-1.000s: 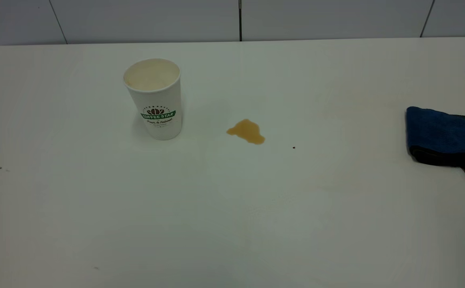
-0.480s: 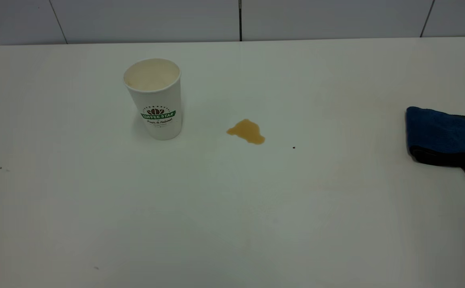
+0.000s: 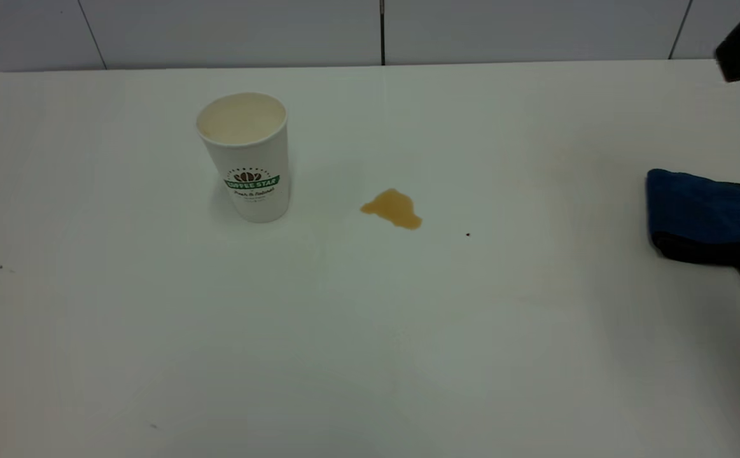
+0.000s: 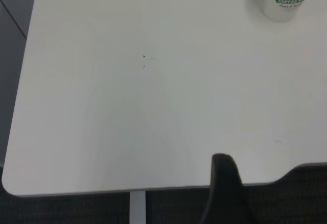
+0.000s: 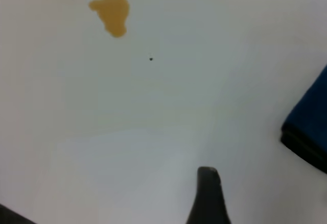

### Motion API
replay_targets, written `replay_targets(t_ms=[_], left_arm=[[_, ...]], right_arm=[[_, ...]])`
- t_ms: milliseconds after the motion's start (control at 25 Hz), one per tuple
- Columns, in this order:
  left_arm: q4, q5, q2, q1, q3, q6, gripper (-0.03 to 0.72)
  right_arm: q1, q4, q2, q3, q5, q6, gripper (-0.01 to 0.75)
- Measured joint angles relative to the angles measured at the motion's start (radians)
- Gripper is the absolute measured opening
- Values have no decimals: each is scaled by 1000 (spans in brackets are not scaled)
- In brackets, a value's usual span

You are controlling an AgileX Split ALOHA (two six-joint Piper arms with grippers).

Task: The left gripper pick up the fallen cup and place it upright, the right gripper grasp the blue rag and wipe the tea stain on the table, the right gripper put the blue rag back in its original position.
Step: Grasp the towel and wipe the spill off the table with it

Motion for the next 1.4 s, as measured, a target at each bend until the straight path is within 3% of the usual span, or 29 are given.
replay_targets(t_ms=[240, 520, 840, 1240, 1320, 1400], left_arm=[[0, 0, 0, 0, 0, 0, 521], [0, 0, 0, 0, 0, 0, 521], [-1, 0, 0, 0, 0, 0, 521], [-1, 0, 0, 0, 0, 0, 521], [-1, 0, 0, 0, 0, 0, 521], [-1, 0, 0, 0, 0, 0, 521]], right_arm=[[-10, -33, 329, -133, -105, -17, 609], [-89, -49, 614, -265, -253, -17, 600], [-144, -48, 801, -376, -404, -17, 593], [-144, -35, 926, -408, -429, 9, 591], [-144, -19, 927, -411, -434, 20, 559], [-136, -12, 928, -412, -434, 26, 442]])
